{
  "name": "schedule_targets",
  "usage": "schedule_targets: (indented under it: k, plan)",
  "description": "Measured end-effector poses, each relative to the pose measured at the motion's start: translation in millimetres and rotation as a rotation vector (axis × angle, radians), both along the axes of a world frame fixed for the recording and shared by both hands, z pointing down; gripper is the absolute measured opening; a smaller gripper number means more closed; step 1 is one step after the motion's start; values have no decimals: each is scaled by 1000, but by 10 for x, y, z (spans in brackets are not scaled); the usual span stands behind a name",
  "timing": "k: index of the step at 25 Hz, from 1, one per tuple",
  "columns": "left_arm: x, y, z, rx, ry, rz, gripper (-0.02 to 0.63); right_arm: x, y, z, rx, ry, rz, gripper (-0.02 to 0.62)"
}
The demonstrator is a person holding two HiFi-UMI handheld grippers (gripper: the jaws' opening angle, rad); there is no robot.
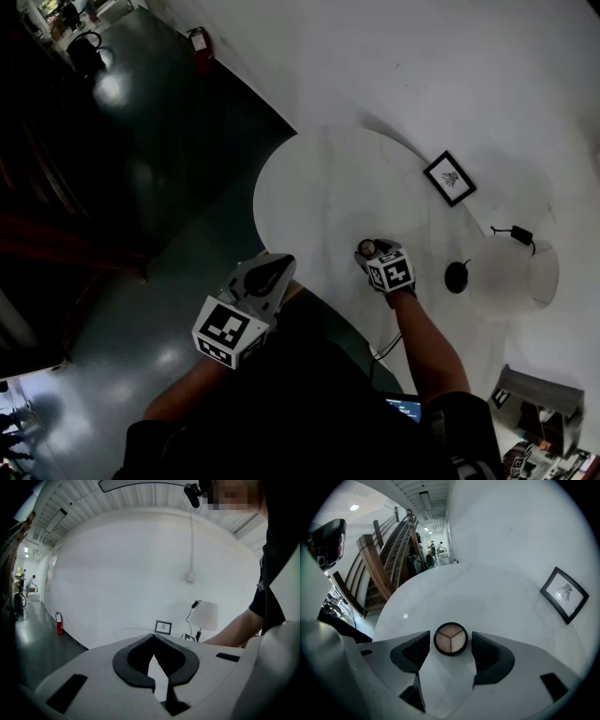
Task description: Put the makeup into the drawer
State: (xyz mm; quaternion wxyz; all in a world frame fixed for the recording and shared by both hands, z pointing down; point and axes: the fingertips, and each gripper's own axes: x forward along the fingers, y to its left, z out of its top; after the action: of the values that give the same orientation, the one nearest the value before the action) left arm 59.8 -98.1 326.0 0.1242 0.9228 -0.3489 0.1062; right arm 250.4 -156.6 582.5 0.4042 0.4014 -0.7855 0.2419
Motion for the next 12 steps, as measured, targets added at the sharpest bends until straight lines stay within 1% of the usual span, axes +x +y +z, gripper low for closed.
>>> schedule_targets:
  k: [9,12]
  plan:
    - [-142,46,43,-4,-9,-29,11,-7,-5,-5,43,35,42,236]
    - [-142,70,59,-6,-7,-31,11,-28,15,2,51,39,50,219]
